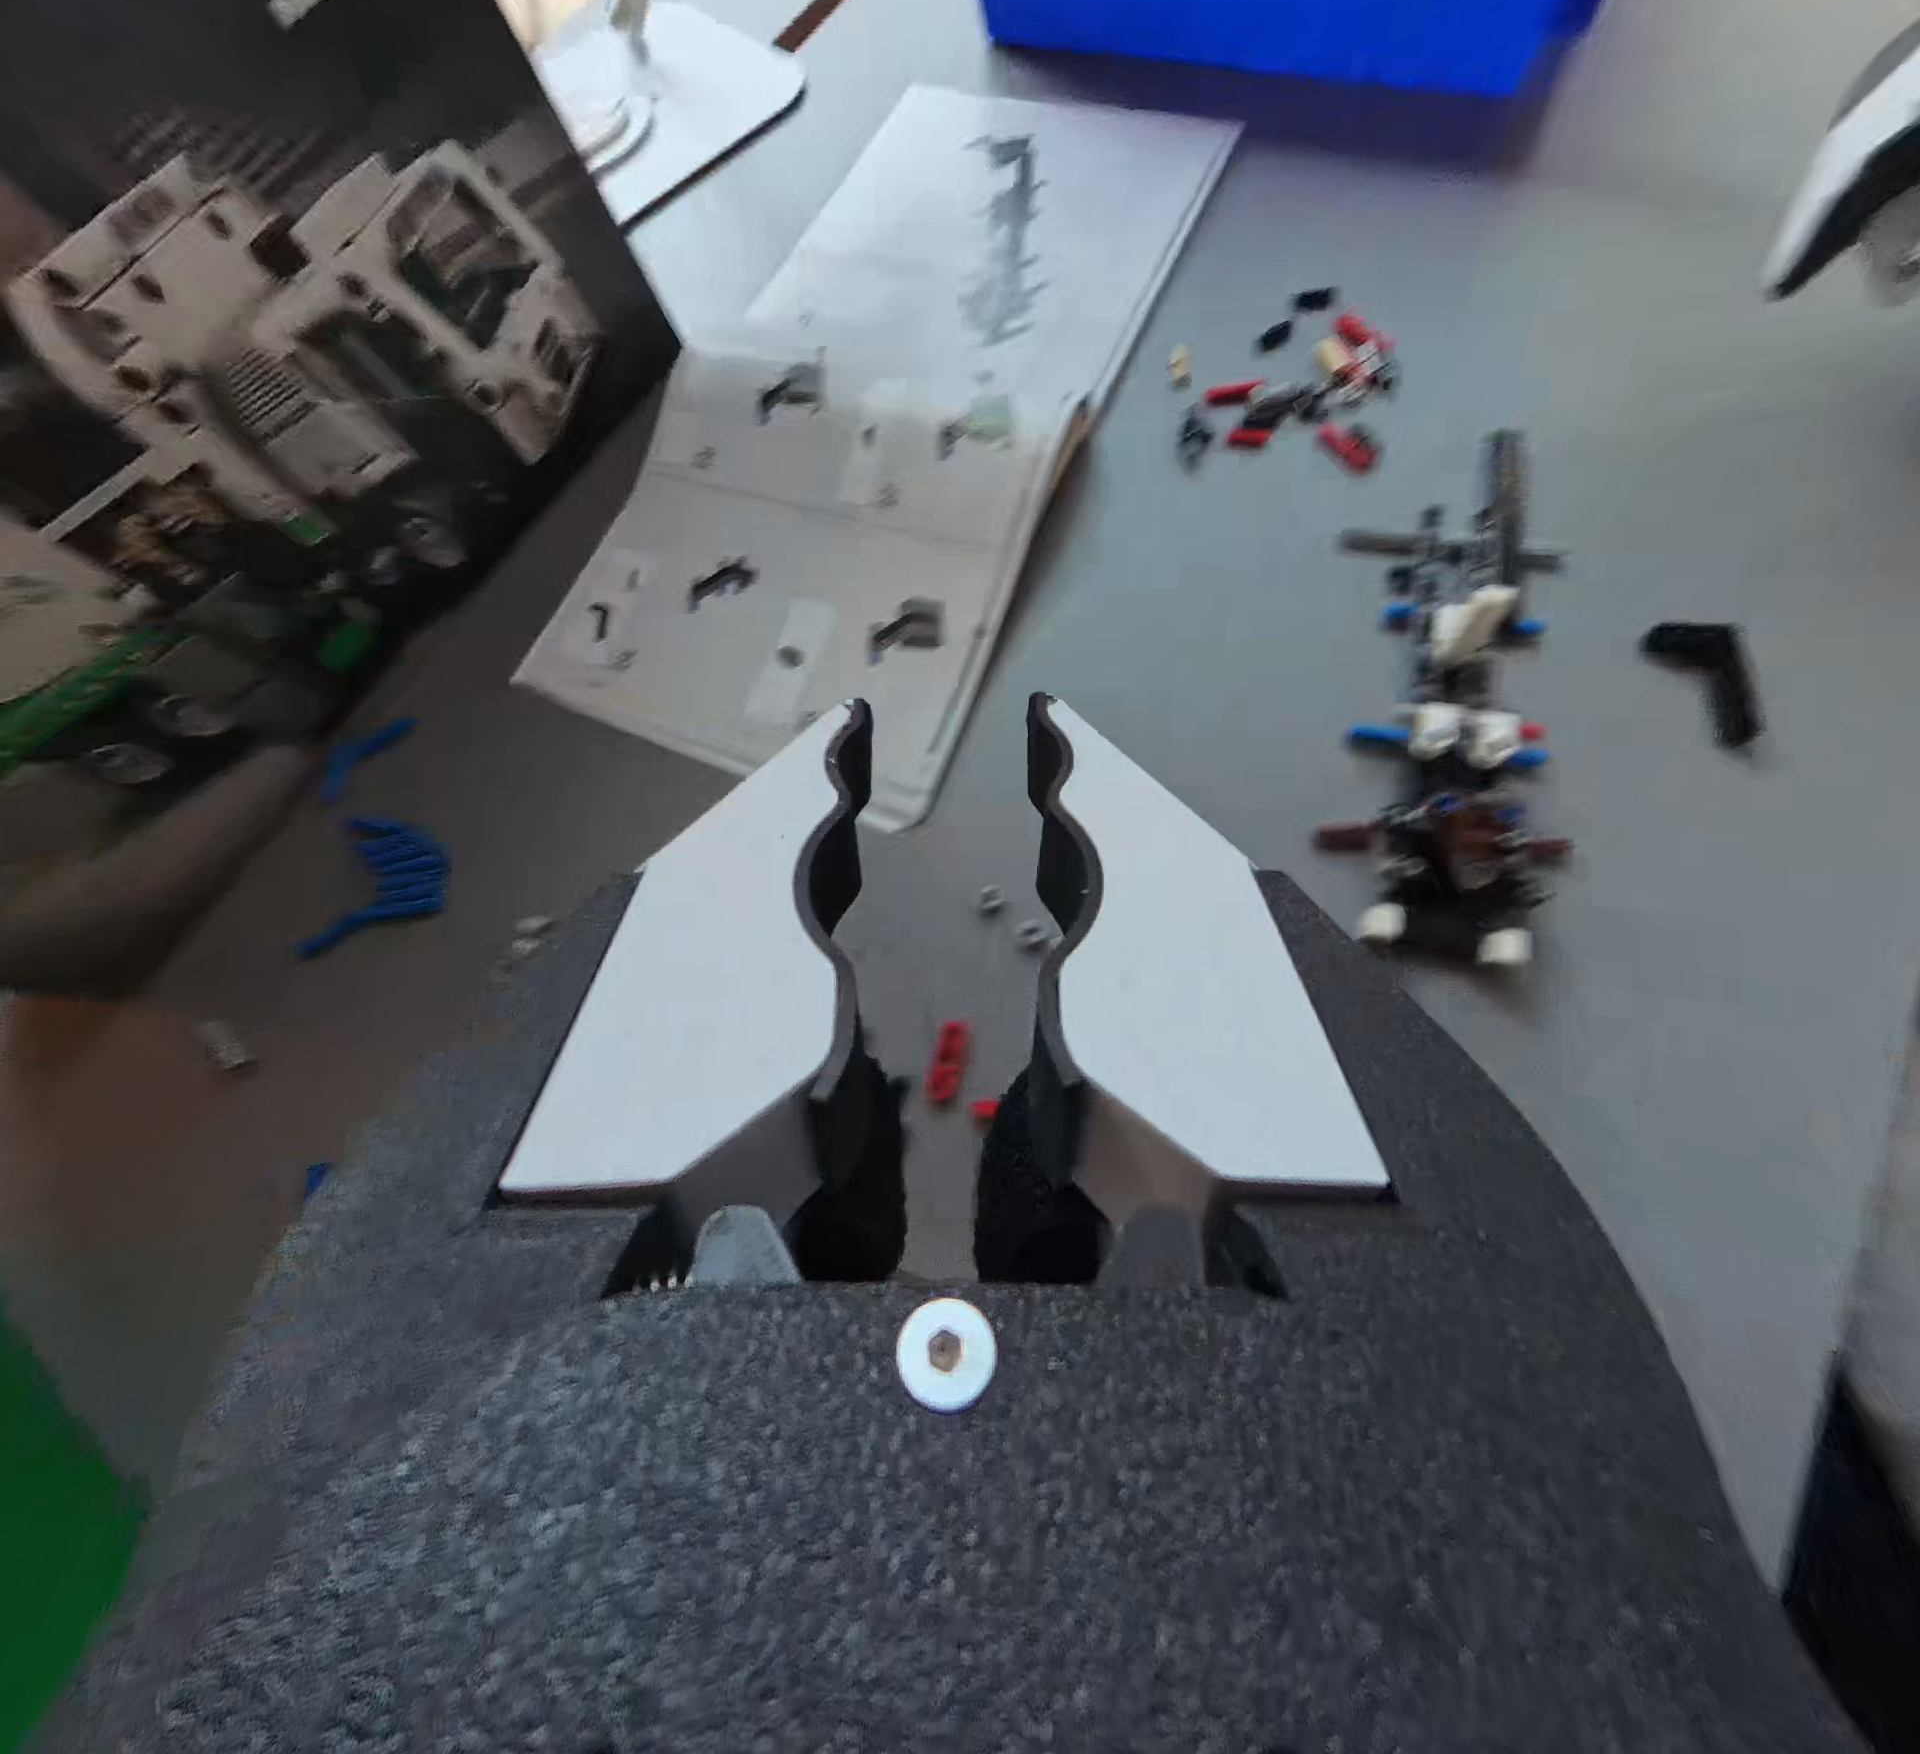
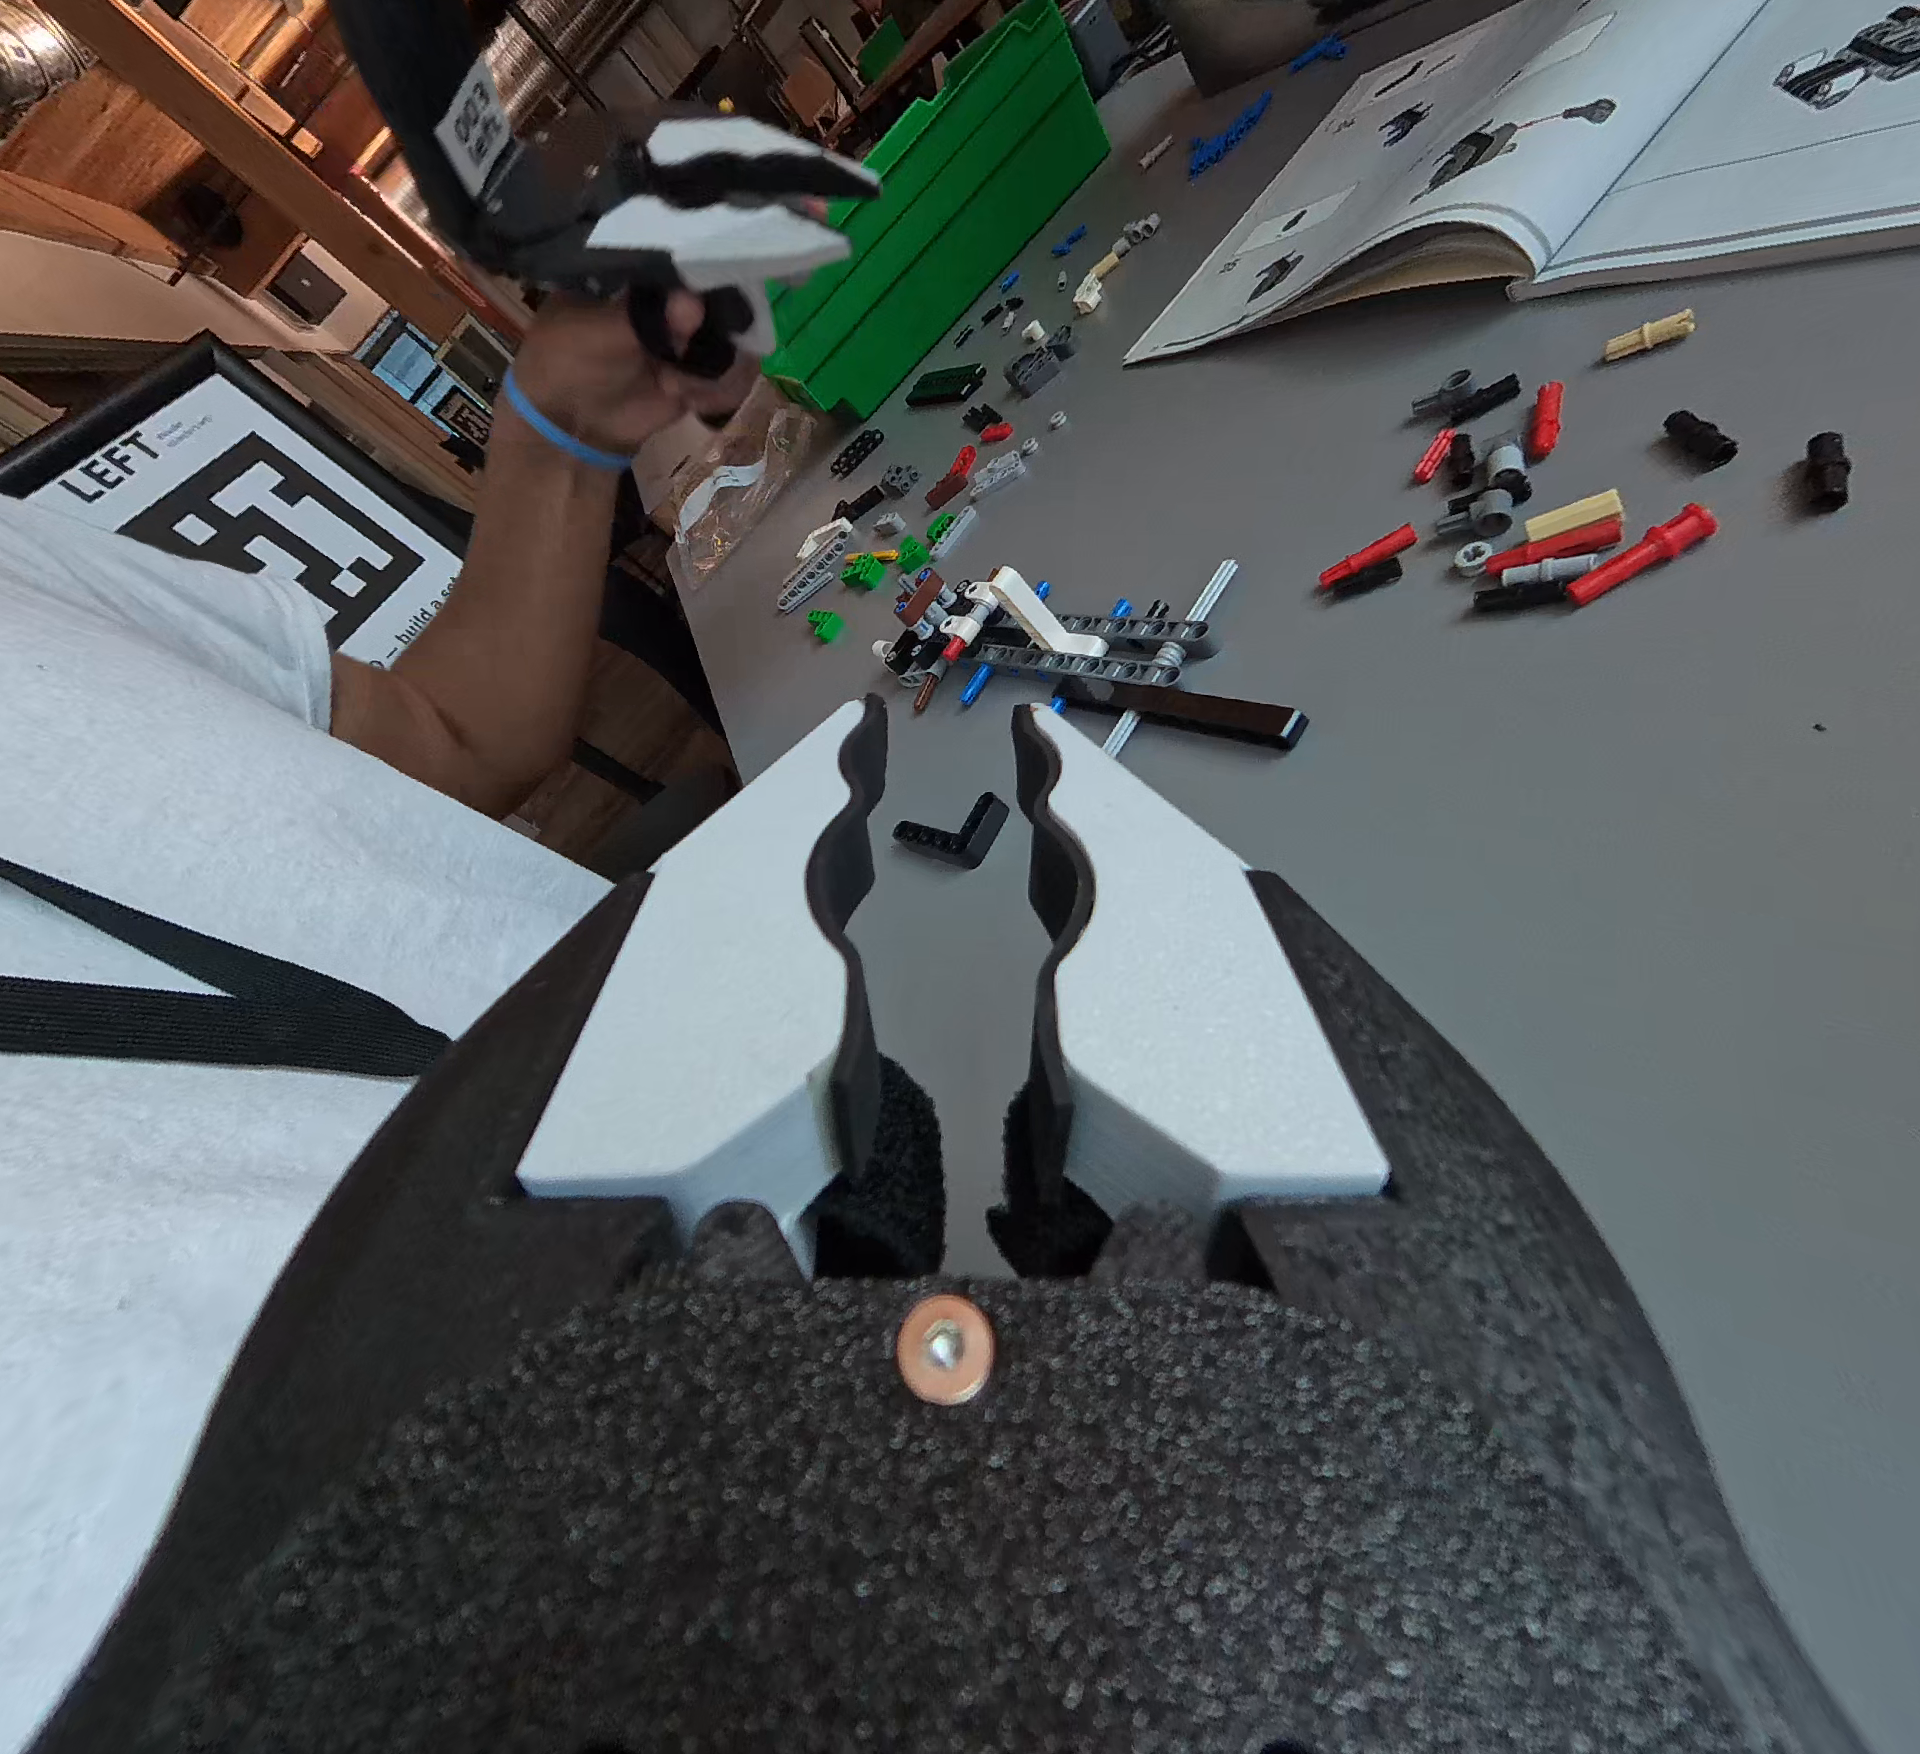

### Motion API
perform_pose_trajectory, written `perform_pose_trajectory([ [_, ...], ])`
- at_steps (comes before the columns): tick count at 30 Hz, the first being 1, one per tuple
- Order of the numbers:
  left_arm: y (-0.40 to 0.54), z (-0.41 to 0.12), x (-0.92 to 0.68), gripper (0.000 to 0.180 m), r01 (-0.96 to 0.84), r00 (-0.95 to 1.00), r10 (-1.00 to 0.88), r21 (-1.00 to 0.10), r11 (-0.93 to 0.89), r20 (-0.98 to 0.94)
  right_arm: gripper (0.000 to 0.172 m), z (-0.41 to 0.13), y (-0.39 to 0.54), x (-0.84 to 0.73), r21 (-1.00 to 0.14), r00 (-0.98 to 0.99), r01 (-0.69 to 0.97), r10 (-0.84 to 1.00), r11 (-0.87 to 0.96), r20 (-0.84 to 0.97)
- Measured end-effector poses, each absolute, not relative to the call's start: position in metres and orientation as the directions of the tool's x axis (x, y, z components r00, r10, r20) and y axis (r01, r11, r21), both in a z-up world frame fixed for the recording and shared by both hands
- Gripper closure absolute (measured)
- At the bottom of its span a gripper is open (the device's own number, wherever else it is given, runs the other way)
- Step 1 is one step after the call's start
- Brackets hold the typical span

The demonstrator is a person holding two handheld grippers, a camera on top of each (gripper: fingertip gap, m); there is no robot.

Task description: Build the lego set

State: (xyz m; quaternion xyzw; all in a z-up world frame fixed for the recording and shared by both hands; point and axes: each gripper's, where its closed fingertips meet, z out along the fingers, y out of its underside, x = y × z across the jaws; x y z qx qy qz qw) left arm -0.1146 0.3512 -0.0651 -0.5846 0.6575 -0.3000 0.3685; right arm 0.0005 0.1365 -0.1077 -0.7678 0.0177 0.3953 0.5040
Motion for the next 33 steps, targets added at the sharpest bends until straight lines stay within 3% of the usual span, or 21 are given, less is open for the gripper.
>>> perform_pose_trajectory([
  [4,0.486,-0.089,-0.120,0.147,-0.693,0.002,-0.970,-0.700,0.174,-0.243,0.148,-0.109,0.142,0.004,-0.766,0.689,-0.435,0.373,-0.473,-0.622],
  [10,0.563,-0.162,-0.116,0.138,-0.857,-0.109,-0.970,-0.474,0.202,-0.217,0.148,-0.101,0.151,0.011,-0.782,0.663,-0.464,0.421,-0.417,-0.618],
  [18,0.587,-0.176,-0.114,0.145,-0.875,-0.101,-0.977,-0.450,0.177,-0.188,0.145,-0.080,0.164,0.023,-0.767,0.569,-0.548,0.523,-0.334,-0.635],
  [27,0.578,-0.182,-0.111,0.148,-0.851,0.028,-0.999,-0.526,-0.001,-0.042,0.142,-0.072,0.164,0.028,-0.745,0.515,-0.585,0.563,-0.321,-0.647],
  [33,0.575,-0.185,-0.111,0.158,-0.841,0.027,-0.998,-0.541,0.006,-0.052,0.141,-0.073,0.163,0.026,-0.753,0.520,-0.573,0.568,-0.322,-0.638],
])
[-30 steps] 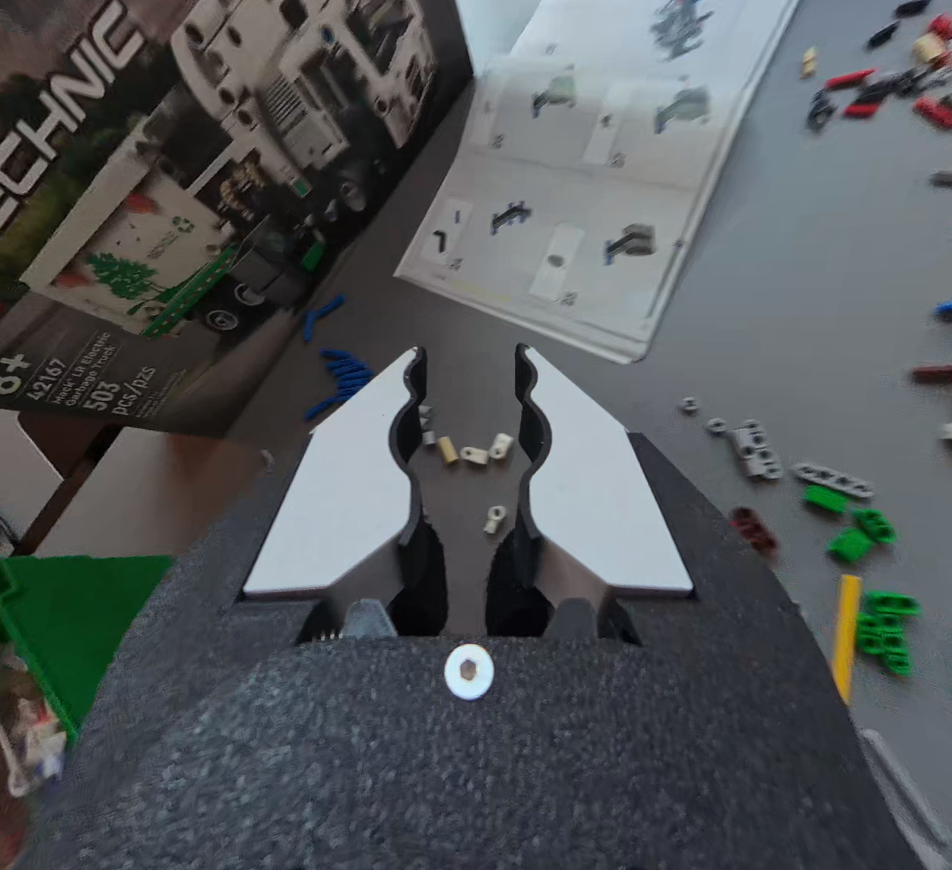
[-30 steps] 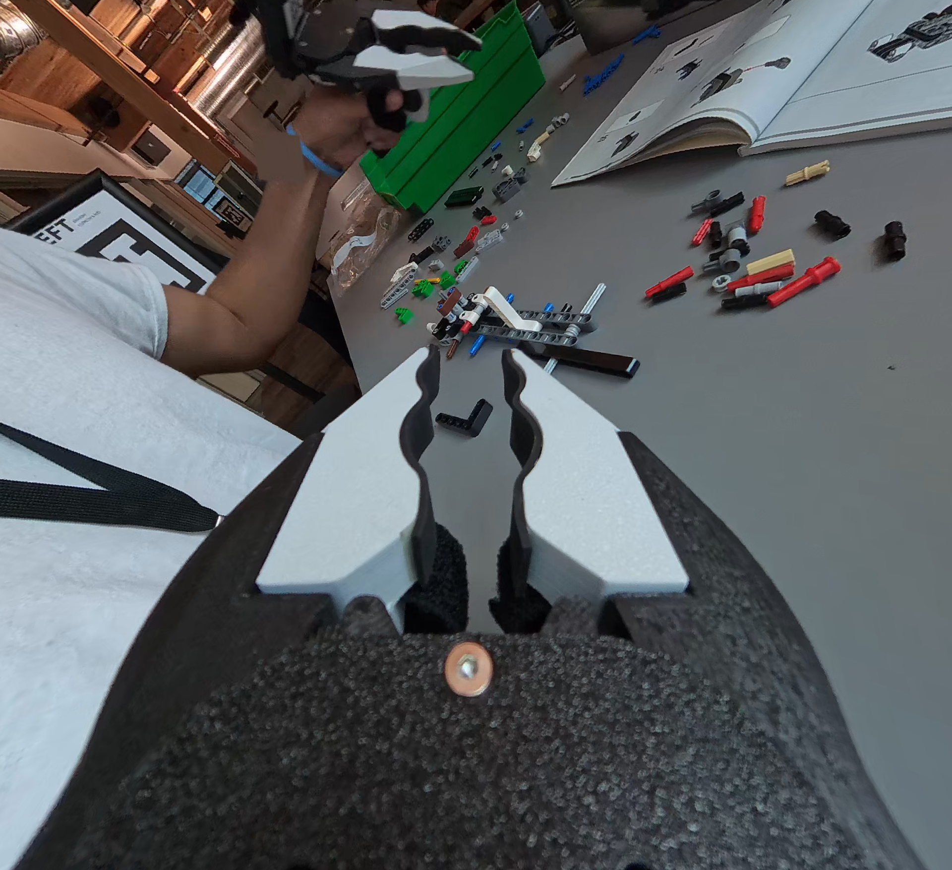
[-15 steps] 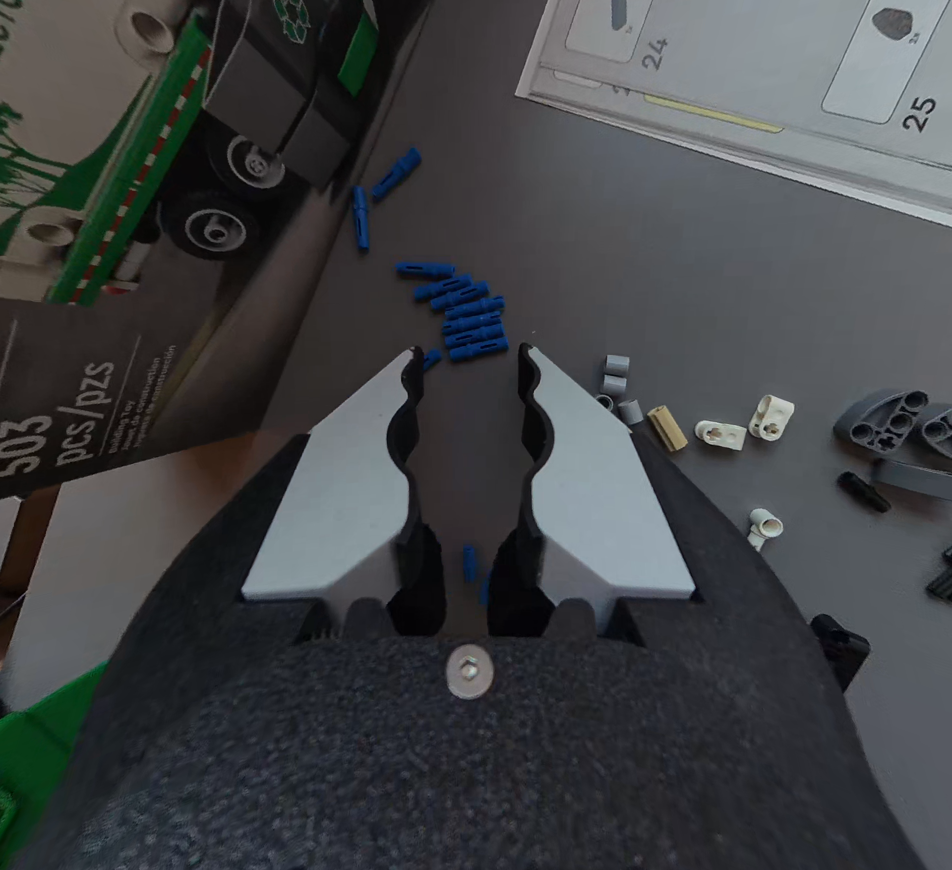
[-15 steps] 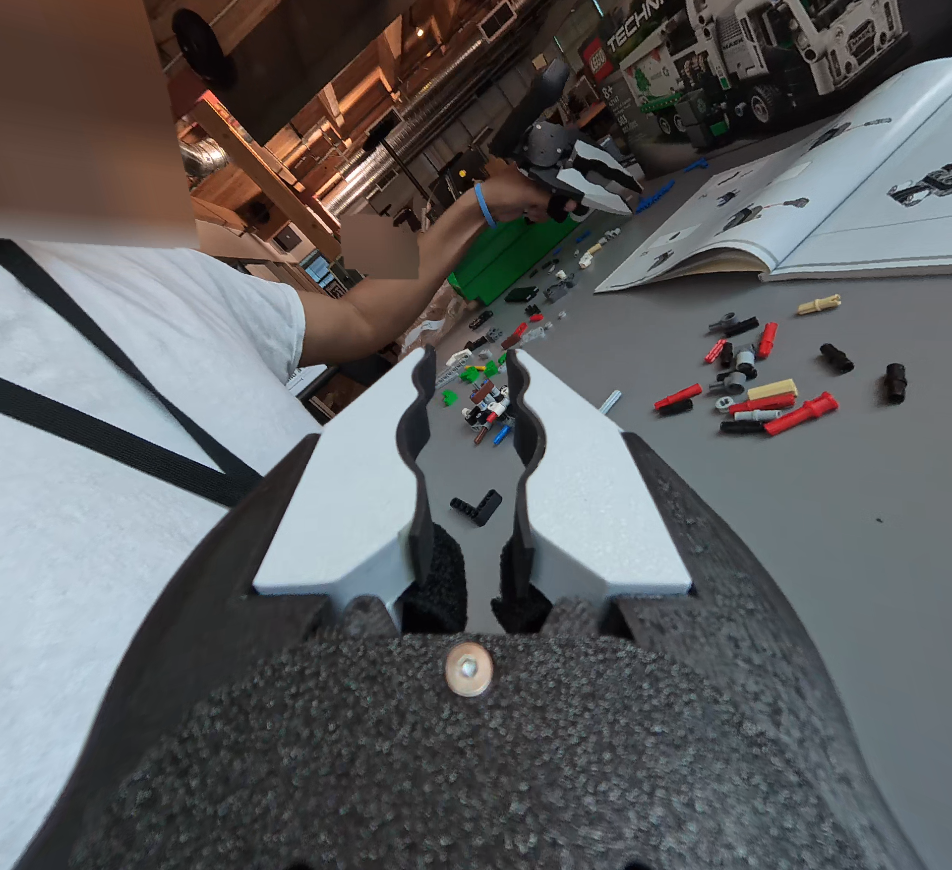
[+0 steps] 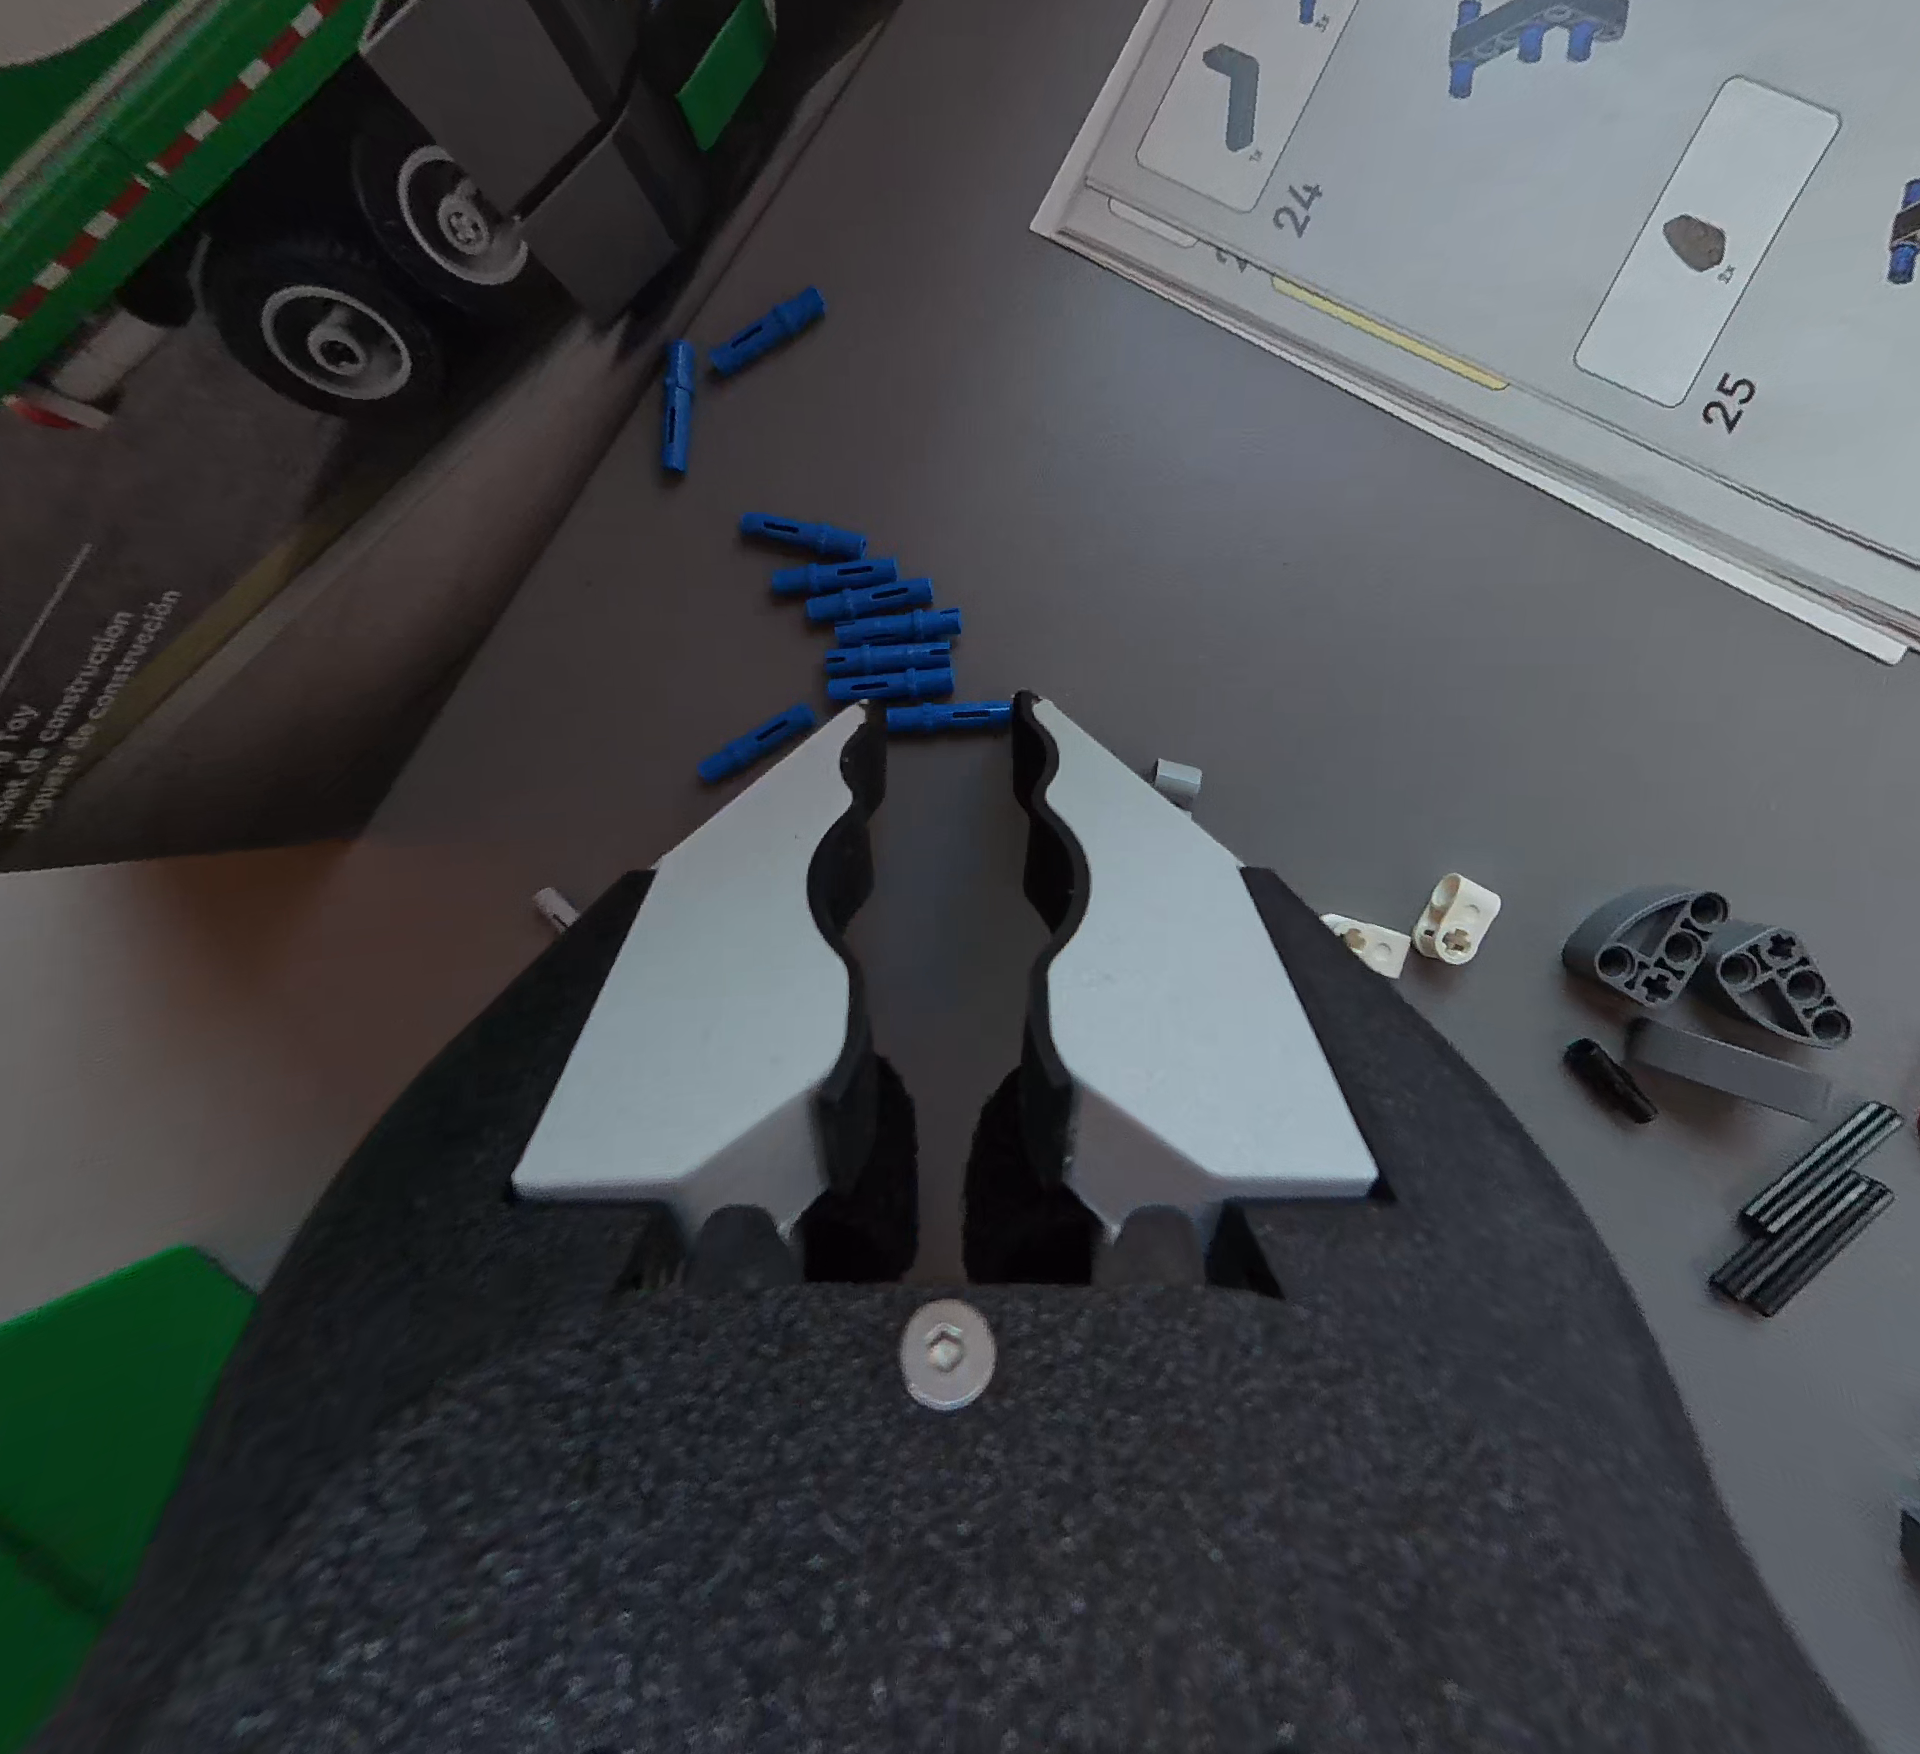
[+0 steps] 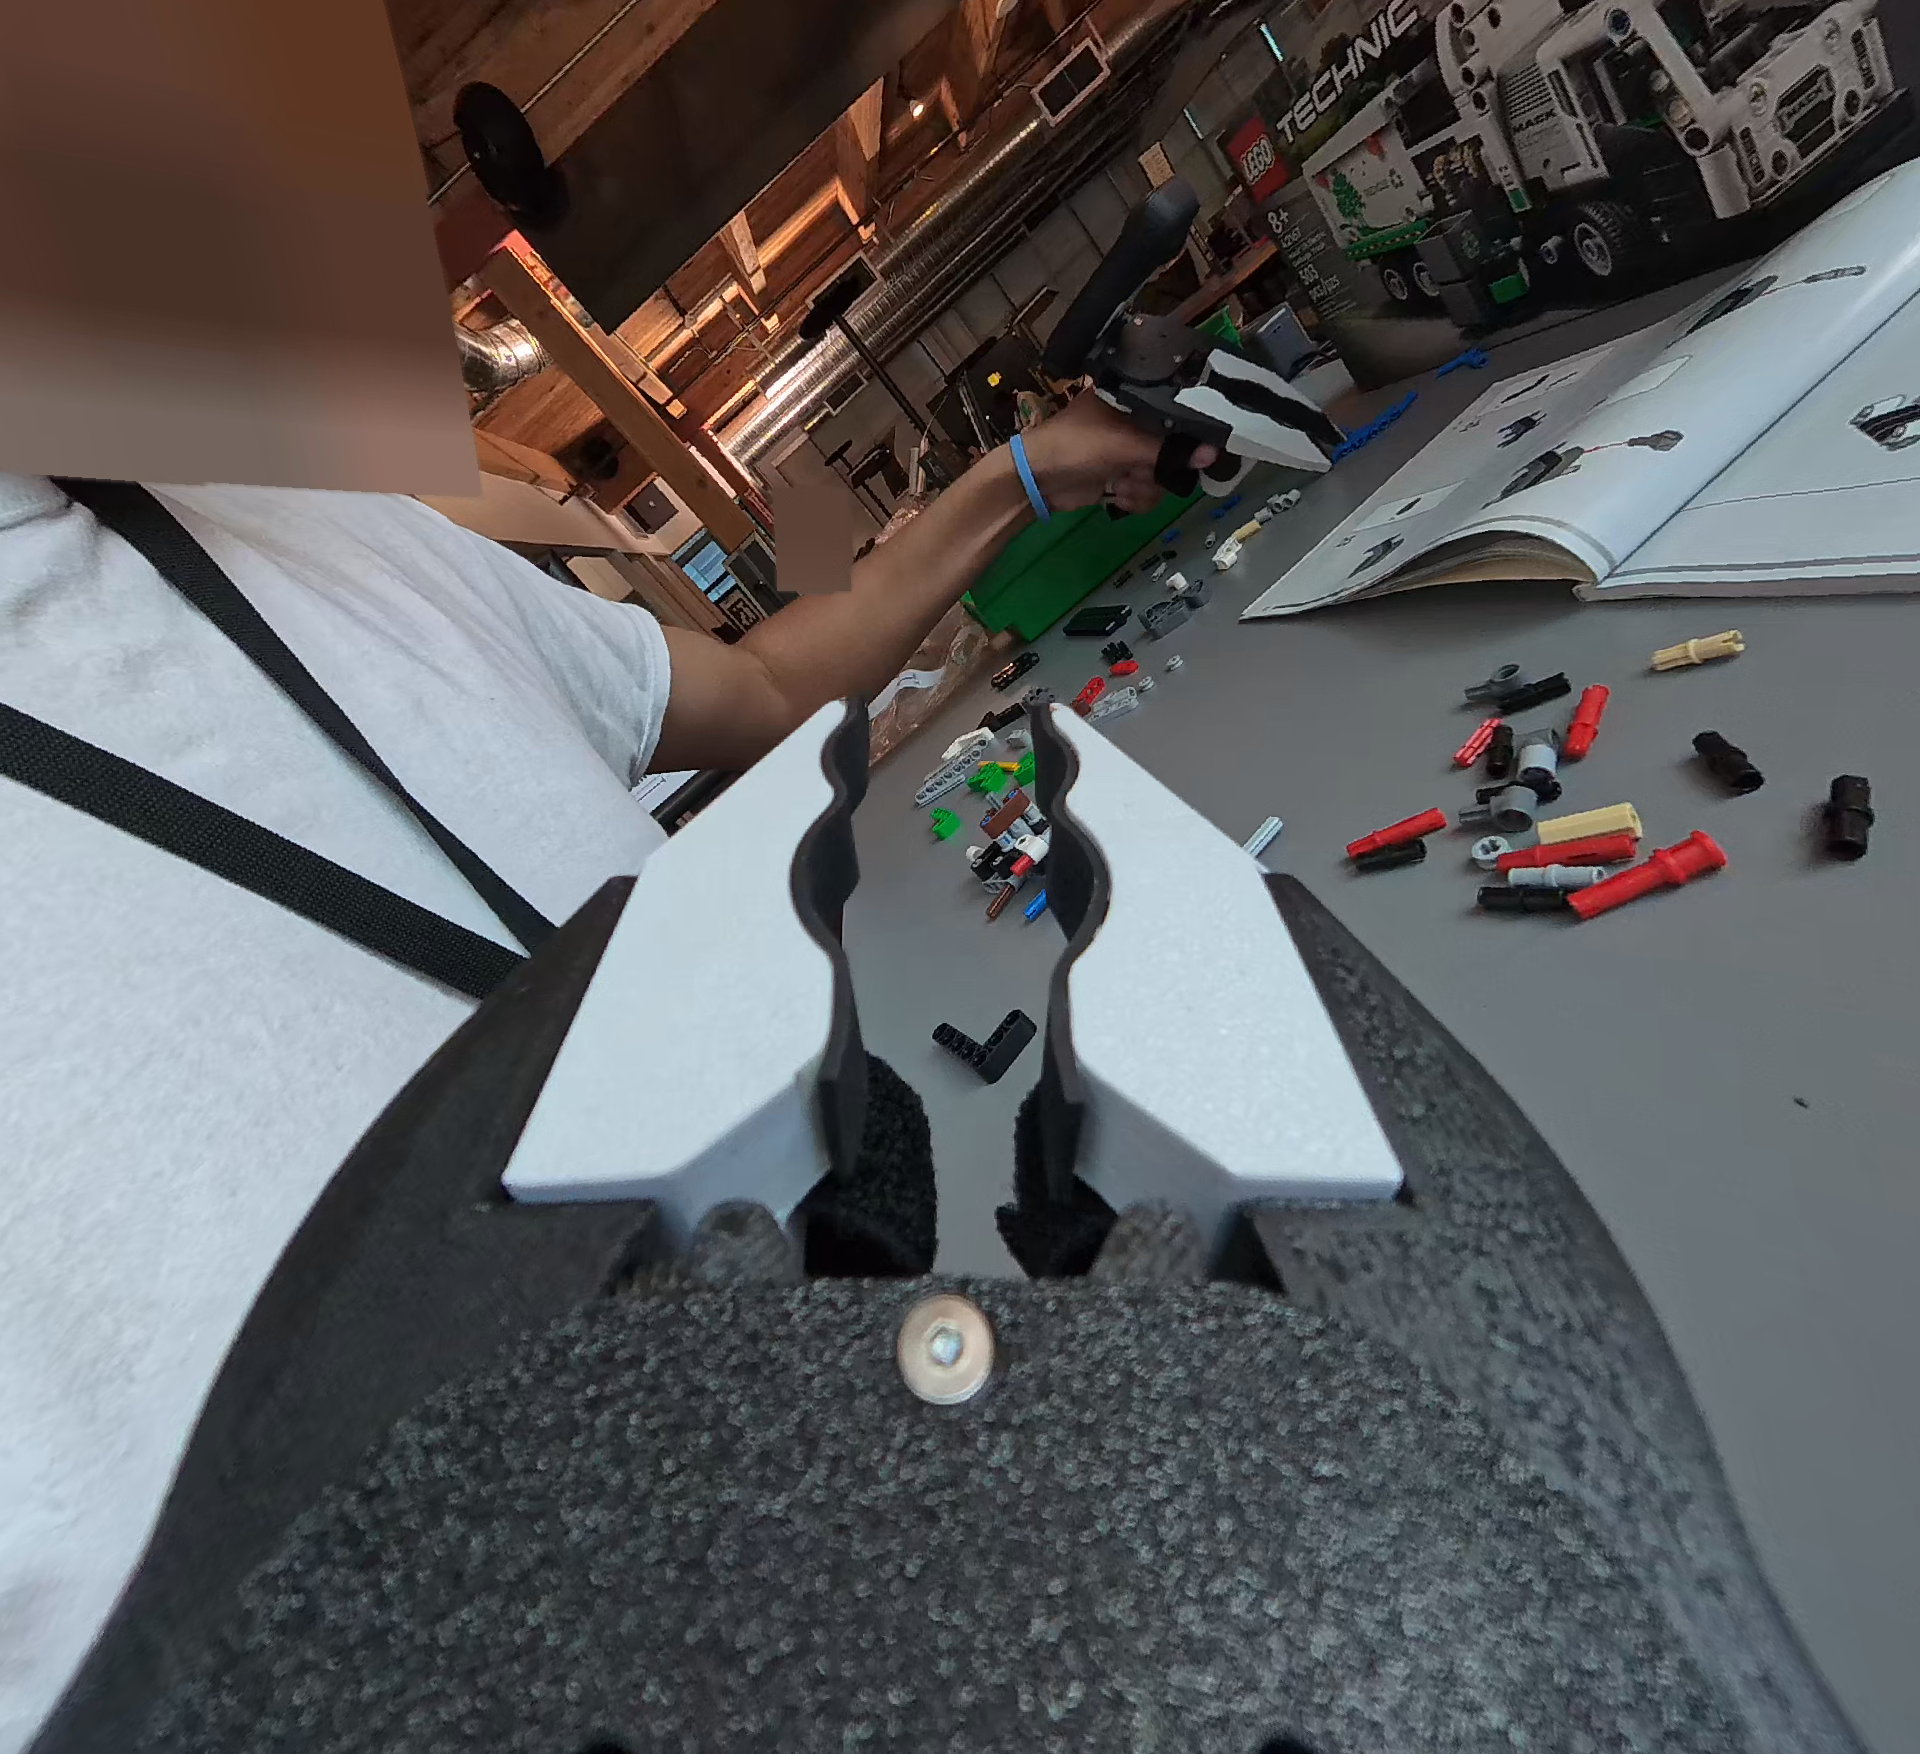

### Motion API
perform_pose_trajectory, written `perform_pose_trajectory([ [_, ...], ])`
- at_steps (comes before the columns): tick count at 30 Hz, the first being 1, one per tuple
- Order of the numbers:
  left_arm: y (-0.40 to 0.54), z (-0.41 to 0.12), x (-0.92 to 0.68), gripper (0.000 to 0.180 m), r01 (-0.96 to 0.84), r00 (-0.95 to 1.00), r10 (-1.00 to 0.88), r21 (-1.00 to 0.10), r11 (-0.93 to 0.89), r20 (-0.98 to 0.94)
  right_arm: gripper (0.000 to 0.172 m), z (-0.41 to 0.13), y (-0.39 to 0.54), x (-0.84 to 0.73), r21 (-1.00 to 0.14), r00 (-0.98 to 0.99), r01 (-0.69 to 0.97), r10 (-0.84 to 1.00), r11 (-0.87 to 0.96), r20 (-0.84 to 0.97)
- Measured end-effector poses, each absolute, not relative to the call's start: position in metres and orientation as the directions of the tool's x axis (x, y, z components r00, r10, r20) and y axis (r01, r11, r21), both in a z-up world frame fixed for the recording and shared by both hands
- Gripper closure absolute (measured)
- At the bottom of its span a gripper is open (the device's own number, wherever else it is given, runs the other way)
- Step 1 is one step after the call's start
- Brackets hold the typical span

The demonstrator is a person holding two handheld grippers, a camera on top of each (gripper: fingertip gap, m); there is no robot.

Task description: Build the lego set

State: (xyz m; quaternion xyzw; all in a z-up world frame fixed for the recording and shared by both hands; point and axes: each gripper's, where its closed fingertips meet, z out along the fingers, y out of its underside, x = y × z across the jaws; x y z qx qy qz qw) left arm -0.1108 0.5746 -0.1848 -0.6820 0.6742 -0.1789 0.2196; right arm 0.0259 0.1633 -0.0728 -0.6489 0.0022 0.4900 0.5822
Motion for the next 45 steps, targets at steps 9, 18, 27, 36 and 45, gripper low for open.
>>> perform_pose_trajectory([
  [9,0.499,-0.118,-0.083,0.158,-0.620,-0.234,-0.908,-0.666,0.414,-0.347,0.147,-0.080,0.193,0.024,-0.763,0.607,-0.511,0.462,-0.397,-0.647],
  [18,0.289,-0.052,-0.032,0.158,-0.036,-0.452,-0.685,-0.755,0.654,-0.572,0.146,-0.042,0.270,-0.035,-0.519,0.215,-0.527,0.486,-0.672,-0.847],
  [27,0.268,-0.046,-0.032,0.158,0.011,-0.442,-0.713,-0.798,0.603,-0.545,0.167,-0.045,0.276,-0.039,-0.544,0.230,-0.531,0.507,-0.650,-0.831],
  [36,0.261,-0.056,-0.033,0.157,-0.041,-0.458,-0.732,-0.811,0.583,-0.504,0.172,-0.059,0.257,-0.022,-0.631,0.430,-0.461,0.464,-0.624,-0.774],
  [45,0.262,-0.060,-0.041,0.173,-0.063,-0.440,-0.770,-0.839,0.541,-0.463,0.159,-0.085,0.233,0.001,-0.654,0.603,-0.396,0.355,-0.645,-0.714],
])
